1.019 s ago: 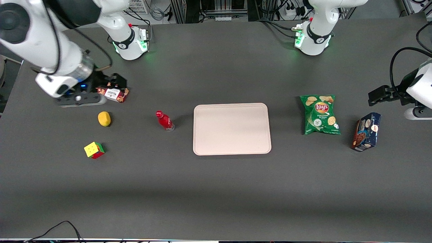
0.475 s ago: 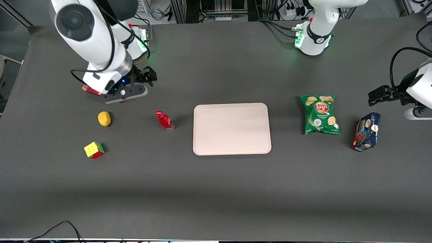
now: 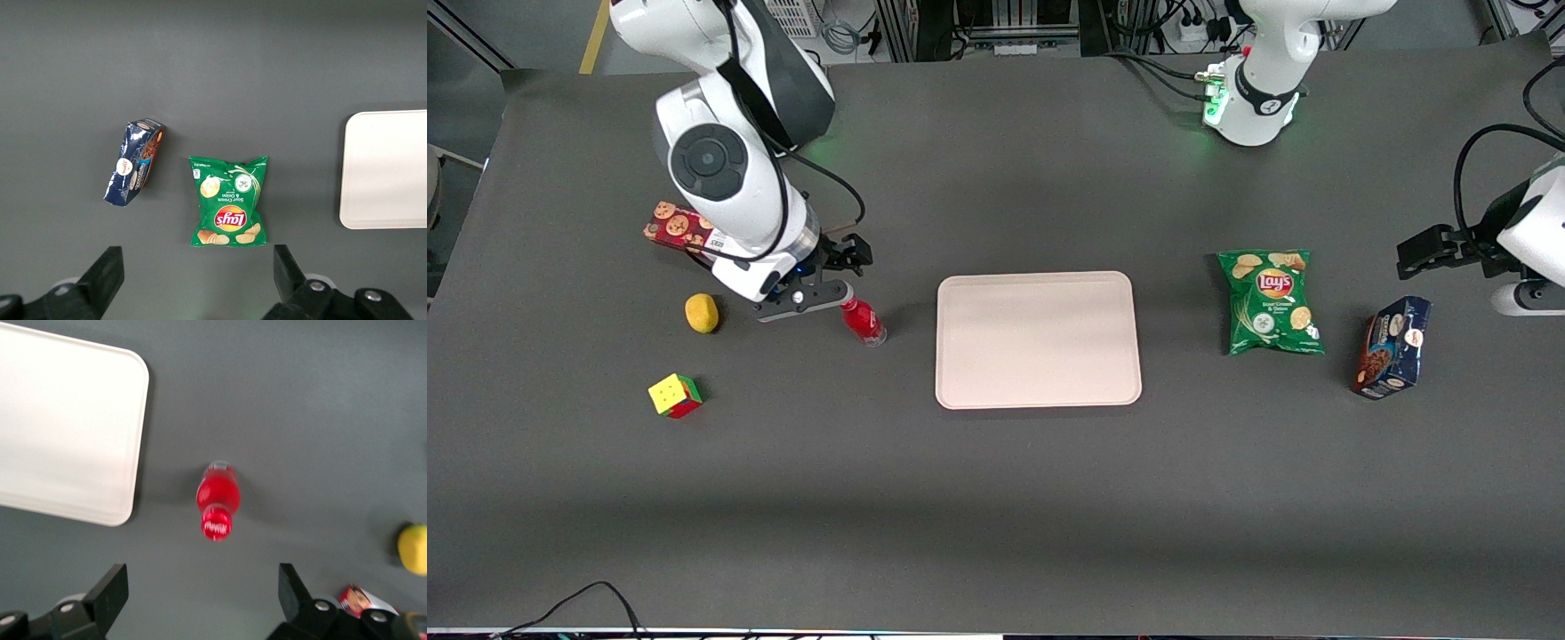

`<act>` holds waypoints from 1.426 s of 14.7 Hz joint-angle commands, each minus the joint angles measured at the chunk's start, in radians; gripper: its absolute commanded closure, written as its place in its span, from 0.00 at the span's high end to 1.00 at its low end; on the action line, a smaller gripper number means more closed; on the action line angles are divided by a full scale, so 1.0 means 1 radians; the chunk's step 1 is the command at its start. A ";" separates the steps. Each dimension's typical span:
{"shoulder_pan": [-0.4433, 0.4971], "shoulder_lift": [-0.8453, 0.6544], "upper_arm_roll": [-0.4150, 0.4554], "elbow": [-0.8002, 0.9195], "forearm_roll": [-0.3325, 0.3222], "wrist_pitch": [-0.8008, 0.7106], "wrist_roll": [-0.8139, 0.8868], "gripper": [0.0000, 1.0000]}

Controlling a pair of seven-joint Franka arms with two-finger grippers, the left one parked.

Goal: Place coke bottle on tray
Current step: 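Move the open right gripper over the red Coca-Cola bottle, then lower the right gripper and close it around the bottle's body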

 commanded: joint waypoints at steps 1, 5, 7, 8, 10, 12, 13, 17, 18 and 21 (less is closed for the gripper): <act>0.006 -0.040 -0.010 -0.155 0.017 0.185 -0.013 1.00; 0.006 -0.026 -0.010 -0.273 0.015 0.374 -0.014 1.00; 0.006 -0.003 -0.010 -0.271 0.010 0.381 -0.026 1.00; 0.005 0.010 -0.010 -0.271 0.010 0.391 -0.030 1.00; 0.006 0.024 -0.010 -0.270 0.010 0.393 -0.030 1.00; 0.006 0.049 -0.010 -0.265 0.010 0.395 -0.030 1.00; 0.006 0.059 -0.010 -0.264 0.010 0.395 -0.030 1.00; 0.006 0.086 -0.010 -0.261 0.009 0.398 -0.030 1.00; 0.006 0.087 -0.010 -0.259 0.009 0.398 -0.030 1.00; 0.006 0.092 -0.010 -0.256 0.009 0.398 -0.030 1.00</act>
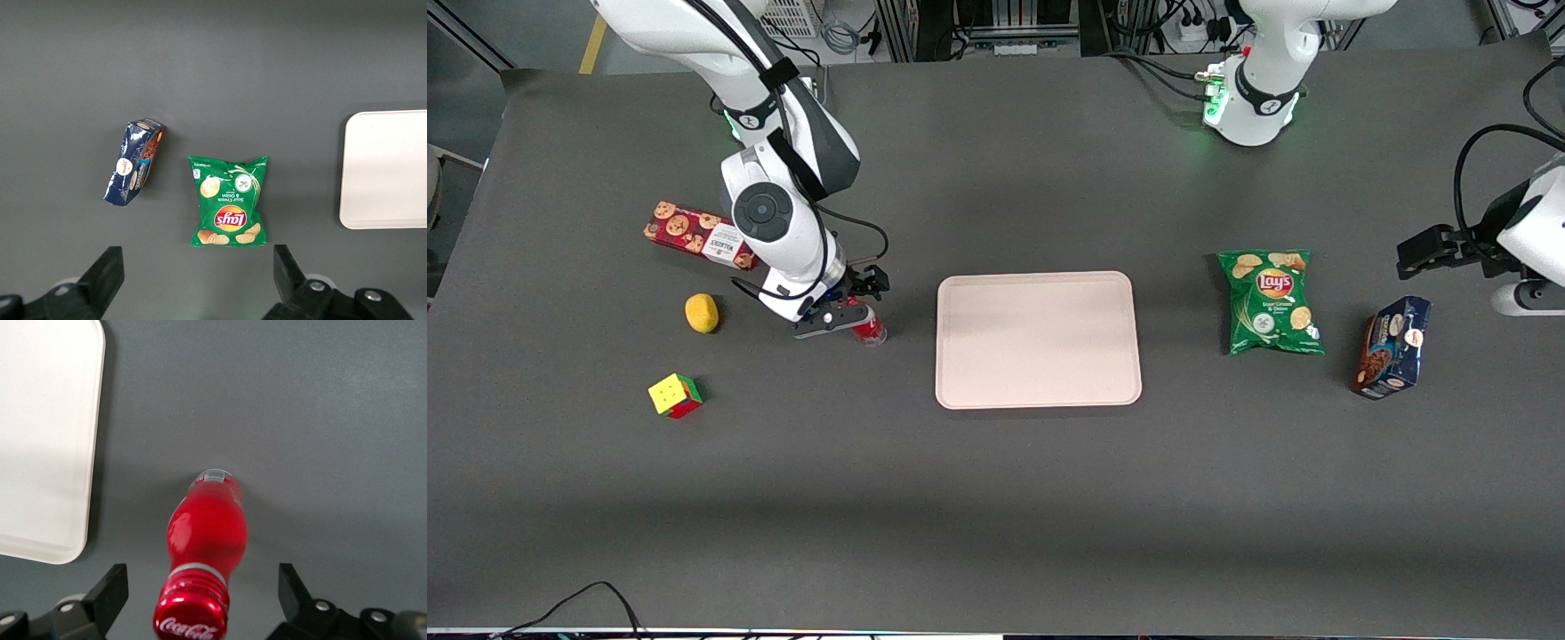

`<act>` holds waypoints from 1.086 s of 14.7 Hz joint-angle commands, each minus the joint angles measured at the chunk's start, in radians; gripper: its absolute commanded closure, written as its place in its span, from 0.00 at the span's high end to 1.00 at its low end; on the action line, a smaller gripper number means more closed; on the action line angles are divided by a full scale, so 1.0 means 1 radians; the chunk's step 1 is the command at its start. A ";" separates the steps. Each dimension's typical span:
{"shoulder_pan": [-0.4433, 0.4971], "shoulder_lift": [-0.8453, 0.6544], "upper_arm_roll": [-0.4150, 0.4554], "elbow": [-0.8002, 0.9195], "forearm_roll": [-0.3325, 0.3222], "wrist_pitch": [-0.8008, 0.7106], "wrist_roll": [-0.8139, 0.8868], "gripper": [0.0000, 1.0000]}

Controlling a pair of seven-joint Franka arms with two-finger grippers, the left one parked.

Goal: Place coke bottle on tray
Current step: 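Lower the right gripper and close it around the bottle's body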

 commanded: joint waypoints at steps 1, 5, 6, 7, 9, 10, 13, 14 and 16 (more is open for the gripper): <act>0.006 0.011 -0.008 0.011 0.009 0.014 -0.024 0.96; 0.005 0.013 -0.008 0.020 0.009 0.014 -0.029 0.55; 0.005 0.014 -0.008 0.022 0.009 0.014 -0.029 0.46; 0.006 0.021 -0.008 0.034 0.009 0.011 -0.029 0.44; 0.006 0.025 -0.005 0.045 0.010 0.009 -0.027 0.37; 0.006 0.027 -0.002 0.049 0.010 0.008 -0.027 0.29; 0.006 0.025 0.000 0.062 0.010 0.000 -0.027 0.00; 0.006 0.024 0.005 0.080 0.010 -0.015 -0.027 0.00; 0.006 0.016 0.014 0.176 0.010 -0.136 -0.027 0.00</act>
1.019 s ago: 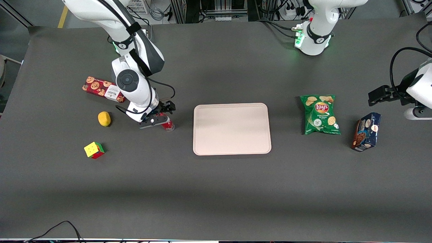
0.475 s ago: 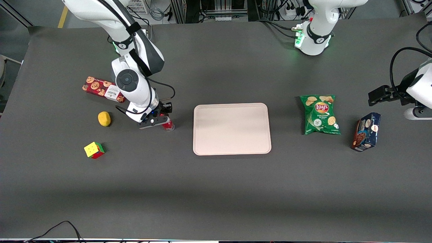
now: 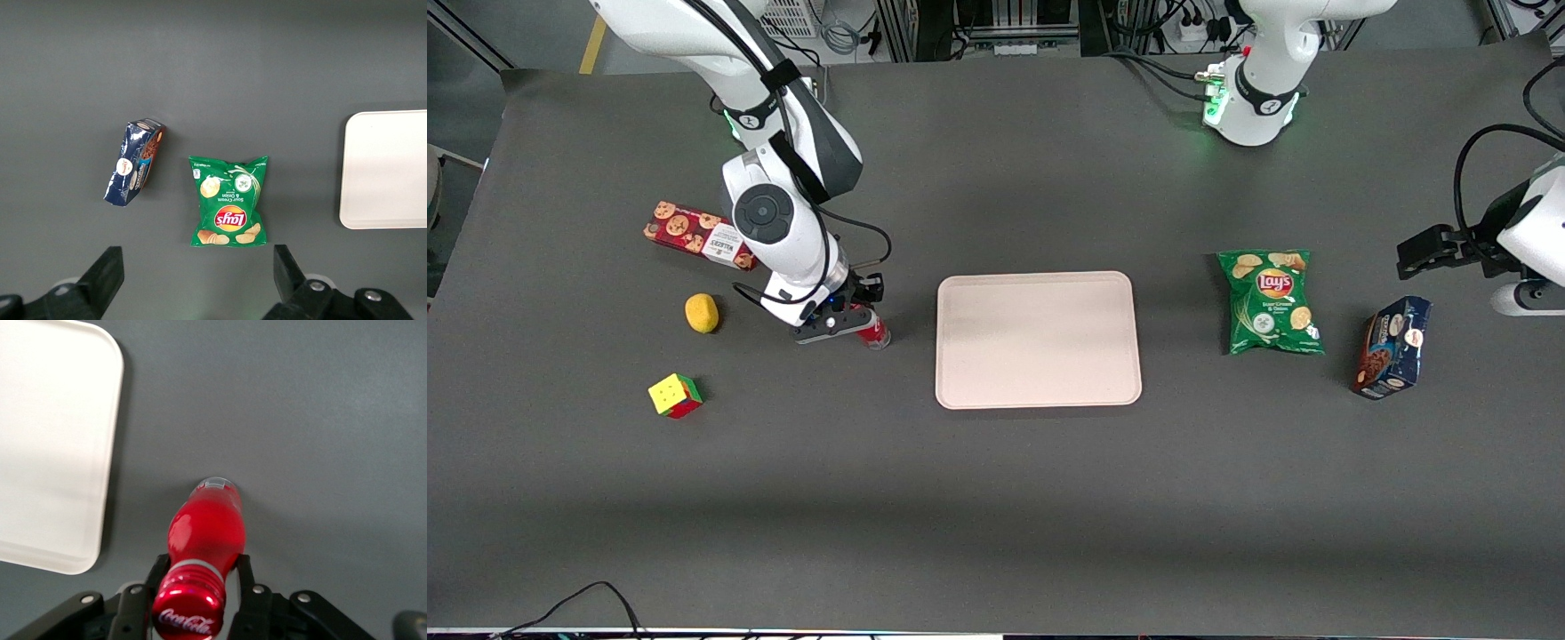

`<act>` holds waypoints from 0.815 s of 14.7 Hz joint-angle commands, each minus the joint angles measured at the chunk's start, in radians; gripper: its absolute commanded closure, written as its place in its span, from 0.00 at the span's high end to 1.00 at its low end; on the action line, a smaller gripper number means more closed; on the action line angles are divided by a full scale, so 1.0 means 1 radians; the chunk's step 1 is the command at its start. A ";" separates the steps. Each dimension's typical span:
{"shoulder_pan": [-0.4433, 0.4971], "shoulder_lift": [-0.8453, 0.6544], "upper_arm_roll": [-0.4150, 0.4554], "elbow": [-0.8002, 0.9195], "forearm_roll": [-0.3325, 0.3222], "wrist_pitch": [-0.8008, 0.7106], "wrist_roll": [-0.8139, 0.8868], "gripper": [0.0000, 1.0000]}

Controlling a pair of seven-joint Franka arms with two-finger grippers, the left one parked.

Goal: Place coke bottle on tray
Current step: 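Lower the right gripper and close it around the bottle's body, then lift the bottle and carry it onto the white tray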

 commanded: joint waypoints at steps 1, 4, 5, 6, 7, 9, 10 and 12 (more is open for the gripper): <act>0.006 0.010 0.008 0.223 0.016 -0.247 -0.005 0.00; 0.004 0.019 0.003 0.488 0.018 -0.545 -0.002 0.00; 0.006 0.011 0.003 0.545 0.018 -0.600 -0.003 0.00; 0.006 0.007 0.003 0.591 0.018 -0.647 -0.003 0.00; 0.006 0.004 0.003 0.618 0.018 -0.674 -0.002 0.00; 0.009 0.002 0.005 0.624 0.020 -0.682 0.001 0.00; 0.021 0.000 0.005 0.629 0.026 -0.682 0.015 0.00; 0.127 0.013 -0.036 0.654 0.055 -0.675 0.081 0.00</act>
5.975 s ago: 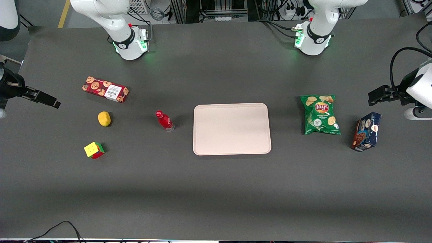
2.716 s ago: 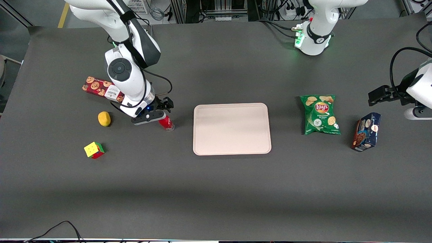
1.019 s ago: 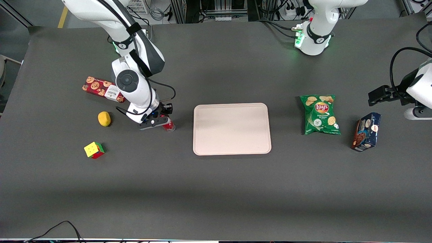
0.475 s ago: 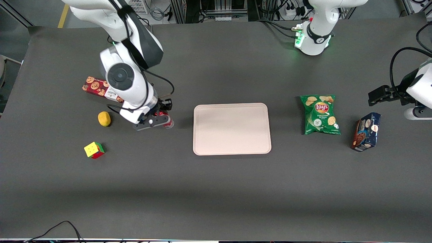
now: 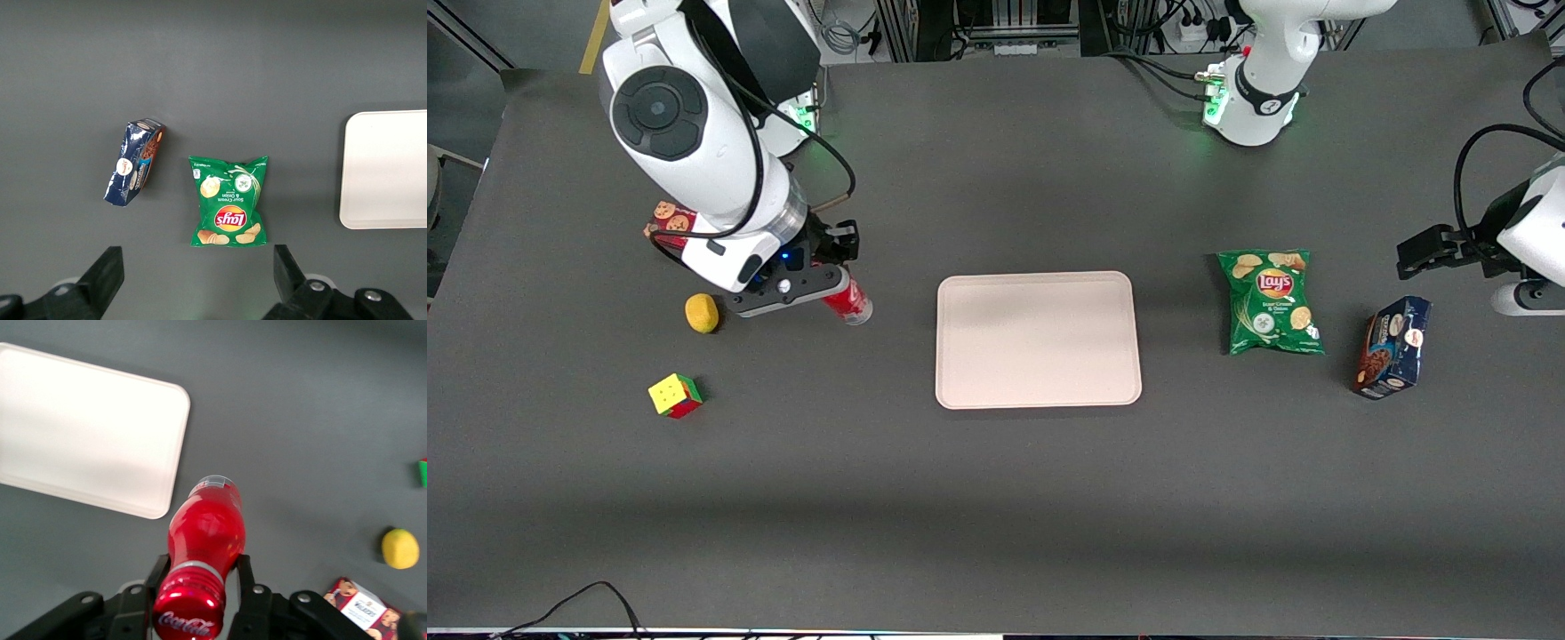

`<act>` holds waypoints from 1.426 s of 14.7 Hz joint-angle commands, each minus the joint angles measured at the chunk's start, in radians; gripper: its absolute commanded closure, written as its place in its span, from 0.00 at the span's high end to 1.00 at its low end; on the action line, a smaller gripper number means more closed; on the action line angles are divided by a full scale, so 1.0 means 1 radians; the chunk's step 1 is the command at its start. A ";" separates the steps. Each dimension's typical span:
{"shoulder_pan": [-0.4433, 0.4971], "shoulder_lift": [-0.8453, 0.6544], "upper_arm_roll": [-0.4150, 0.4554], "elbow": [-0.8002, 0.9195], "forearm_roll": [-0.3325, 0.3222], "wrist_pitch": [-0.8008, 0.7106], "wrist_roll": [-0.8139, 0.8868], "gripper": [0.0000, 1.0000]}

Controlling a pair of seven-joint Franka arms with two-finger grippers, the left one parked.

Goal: Place coke bottle on tray
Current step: 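Lift the bottle and carry it onto the white tray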

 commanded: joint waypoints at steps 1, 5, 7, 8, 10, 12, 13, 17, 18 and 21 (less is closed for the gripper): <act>0.168 0.041 -0.067 0.065 0.038 -0.002 0.110 0.00; 0.207 0.157 -0.061 0.068 0.049 0.151 0.178 0.00; 0.207 0.225 -0.055 0.068 0.043 0.234 0.179 0.00; 0.207 0.251 -0.052 0.068 0.041 0.266 0.172 0.00; 0.207 0.294 -0.050 0.065 0.034 0.317 0.167 0.00; 0.207 0.327 -0.050 0.062 0.029 0.363 0.169 0.00; 0.205 0.343 -0.050 0.062 0.022 0.371 0.169 0.00; 0.204 0.383 -0.050 0.046 0.023 0.381 0.183 0.00; 0.202 0.384 -0.052 0.036 0.025 0.383 0.183 0.00; 0.196 0.397 -0.052 0.026 0.023 0.383 0.181 0.00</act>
